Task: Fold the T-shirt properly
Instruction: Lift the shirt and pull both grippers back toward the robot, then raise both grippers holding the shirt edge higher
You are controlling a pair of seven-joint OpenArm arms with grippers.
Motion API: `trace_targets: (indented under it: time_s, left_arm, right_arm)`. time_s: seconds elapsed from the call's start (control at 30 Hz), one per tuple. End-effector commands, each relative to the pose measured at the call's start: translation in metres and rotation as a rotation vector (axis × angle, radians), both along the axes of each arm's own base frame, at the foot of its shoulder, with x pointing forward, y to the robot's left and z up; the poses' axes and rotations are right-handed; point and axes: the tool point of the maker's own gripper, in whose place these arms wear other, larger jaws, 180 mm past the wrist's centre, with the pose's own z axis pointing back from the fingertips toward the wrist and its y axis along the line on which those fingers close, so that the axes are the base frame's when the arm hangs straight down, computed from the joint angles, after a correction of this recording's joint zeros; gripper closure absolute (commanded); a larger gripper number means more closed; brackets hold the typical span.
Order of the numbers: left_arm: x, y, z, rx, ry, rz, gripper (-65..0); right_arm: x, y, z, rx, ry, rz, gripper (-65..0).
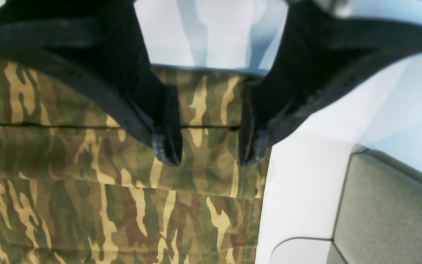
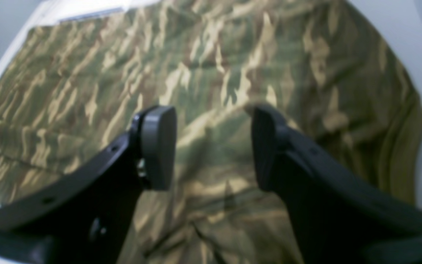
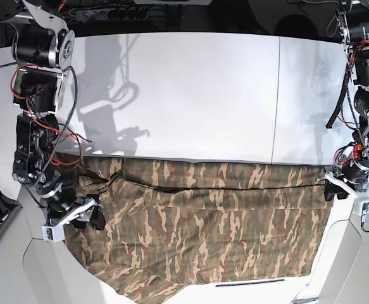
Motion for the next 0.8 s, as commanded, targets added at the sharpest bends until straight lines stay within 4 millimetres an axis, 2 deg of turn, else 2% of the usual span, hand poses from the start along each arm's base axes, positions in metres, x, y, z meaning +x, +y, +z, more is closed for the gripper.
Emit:
trace_targets:
  time_s: [0.0,0.07,0.2,0.33,0.5,0.57,0.77]
  left_arm:
    - [0.009,0.009,0.024,0.017,-0.060,0.005,-28.8]
    - [0.009,0.012,0.024,0.019,-0.060,0.019,-29.6]
    - [0.008,0.015,0.022,0.023,-0.055,0.036,-36.4]
    - [0.005,0.020,0.017,0.035,-0.039,0.055,-36.6]
    - [0.004,0.023,0.014,0.030,-0.031,0.065,-36.6]
    - [0.002,0.032,0.014,0.025,-0.029,0.106,-36.6]
    - [-0.011,0.056,0.010,-0.100,-0.029,0.193,-36.6]
  right_arm:
    - [0.010,-0.011,0.021,0.010,-0.064,-0.021,-32.7]
    - [0.005,-0.018,0.014,0.014,-0.043,-0.034,-32.7]
    - [-0.008,-0.040,0.004,0.070,0.008,-0.080,-32.7]
    - [-0.021,-0.068,-0.001,0.141,0.074,-0.132,-32.7]
    - [-0.036,-0.108,0.005,0.271,0.094,-0.221,-32.7]
    - [-0.044,-0.120,0.007,0.320,0.096,-0.242,-32.7]
    - [-0.078,-0.141,-0.007,0.327,0.134,-0.266,-32.7]
